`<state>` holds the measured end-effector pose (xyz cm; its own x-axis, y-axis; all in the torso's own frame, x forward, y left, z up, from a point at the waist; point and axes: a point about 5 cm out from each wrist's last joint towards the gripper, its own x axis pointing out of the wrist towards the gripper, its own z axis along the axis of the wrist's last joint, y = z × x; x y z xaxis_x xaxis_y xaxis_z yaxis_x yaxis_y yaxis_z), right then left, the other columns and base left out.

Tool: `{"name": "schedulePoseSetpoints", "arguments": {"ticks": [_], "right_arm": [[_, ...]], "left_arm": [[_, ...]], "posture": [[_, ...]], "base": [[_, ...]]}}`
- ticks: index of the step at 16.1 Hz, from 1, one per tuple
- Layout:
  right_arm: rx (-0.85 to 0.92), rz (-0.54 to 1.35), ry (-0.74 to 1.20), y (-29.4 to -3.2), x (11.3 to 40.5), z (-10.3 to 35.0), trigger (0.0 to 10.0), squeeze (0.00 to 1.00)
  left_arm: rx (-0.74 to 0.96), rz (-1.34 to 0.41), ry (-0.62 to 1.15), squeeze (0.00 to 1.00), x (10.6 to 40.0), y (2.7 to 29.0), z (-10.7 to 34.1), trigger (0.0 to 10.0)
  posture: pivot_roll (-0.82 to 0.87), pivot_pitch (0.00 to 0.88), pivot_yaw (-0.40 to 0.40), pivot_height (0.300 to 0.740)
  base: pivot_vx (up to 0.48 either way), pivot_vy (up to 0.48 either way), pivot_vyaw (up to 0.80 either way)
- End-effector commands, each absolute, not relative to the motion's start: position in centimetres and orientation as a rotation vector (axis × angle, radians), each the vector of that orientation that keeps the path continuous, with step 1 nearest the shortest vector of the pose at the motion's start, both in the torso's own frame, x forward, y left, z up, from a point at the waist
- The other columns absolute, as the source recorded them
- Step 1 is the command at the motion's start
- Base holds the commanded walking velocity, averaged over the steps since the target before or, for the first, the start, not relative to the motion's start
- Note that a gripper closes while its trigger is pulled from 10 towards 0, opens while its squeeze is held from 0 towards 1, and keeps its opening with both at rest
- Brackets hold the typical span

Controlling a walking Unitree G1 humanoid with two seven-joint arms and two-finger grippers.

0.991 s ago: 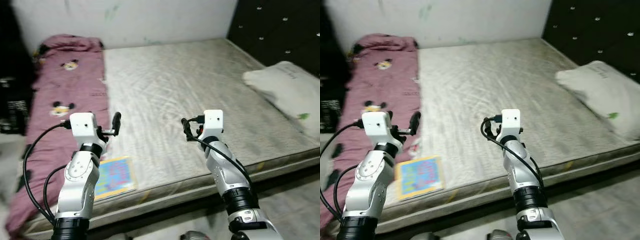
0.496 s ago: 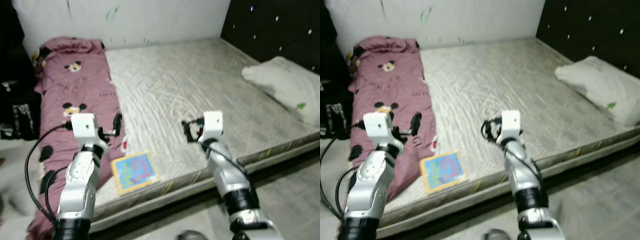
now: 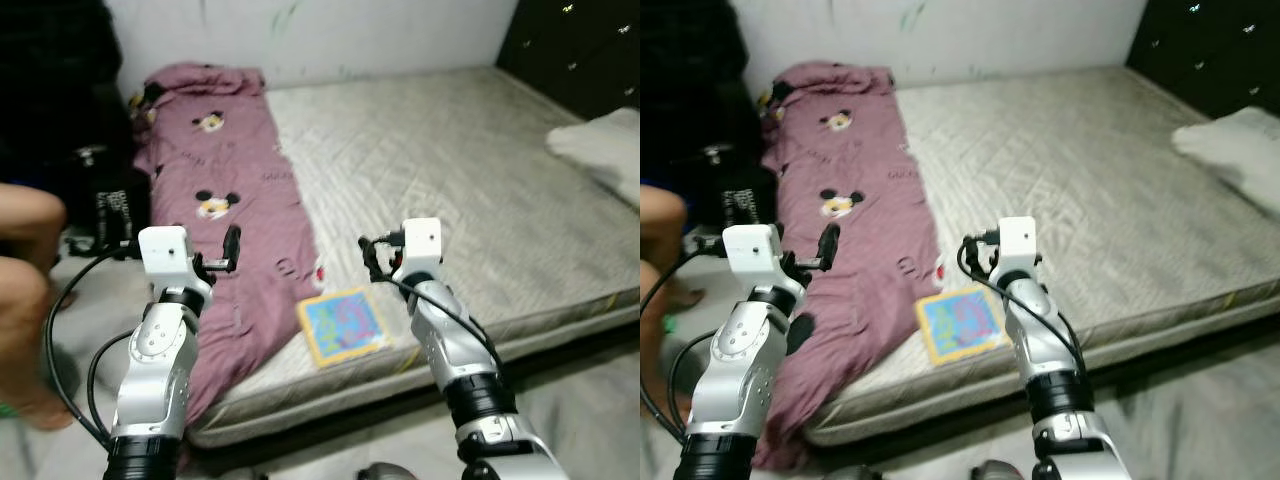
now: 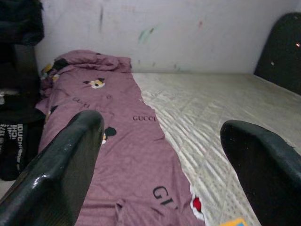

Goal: Clean up the room

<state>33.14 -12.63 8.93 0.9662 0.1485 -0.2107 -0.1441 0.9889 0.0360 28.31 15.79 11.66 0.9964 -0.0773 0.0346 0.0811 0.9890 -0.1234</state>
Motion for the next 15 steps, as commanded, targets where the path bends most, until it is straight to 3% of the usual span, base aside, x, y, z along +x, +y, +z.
{"name": "schedulePoseSetpoints", "arguments": {"ticks": [1, 5, 13, 15], "right_arm": [[0.015, 0.119, 0.224, -13.8, 33.1, 8.7, 10.0, 0.00], [-0.005, 0.119, 0.181, -13.7, 33.0, 9.3, 10.0, 0.00], [0.068, 0.009, 0.062, -15.8, 31.2, 10.8, 10.0, 0.00], [-0.007, 0.001, 0.048, -15.7, 30.3, 10.7, 10.0, 0.00]], "left_arm": [[-0.120, -0.099, -0.037, 0.00, 28.3, 15.1, 11.8, 10.0], [-0.097, -0.047, -0.046, 0.00, 28.0, 16.1, 12.1, 10.0], [0.020, 0.169, 0.065, 0.00, 24.7, 21.4, 9.9, 10.0], [0.037, 0.144, 0.102, 0.00, 24.3, 21.0, 9.0, 10.0]], "posture": [[-0.12, 0.000, 0.001, 0.740], [-0.12, 0.000, 0.008, 0.740], [-0.09, 0.000, -0.004, 0.740], [-0.10, 0.000, -0.006, 0.740]], "base": [[0.000, 0.000, 0.00], [0.000, 0.000, 0.00], [0.000, 0.000, 0.00], [0.000, 0.000, 0.00]]}}
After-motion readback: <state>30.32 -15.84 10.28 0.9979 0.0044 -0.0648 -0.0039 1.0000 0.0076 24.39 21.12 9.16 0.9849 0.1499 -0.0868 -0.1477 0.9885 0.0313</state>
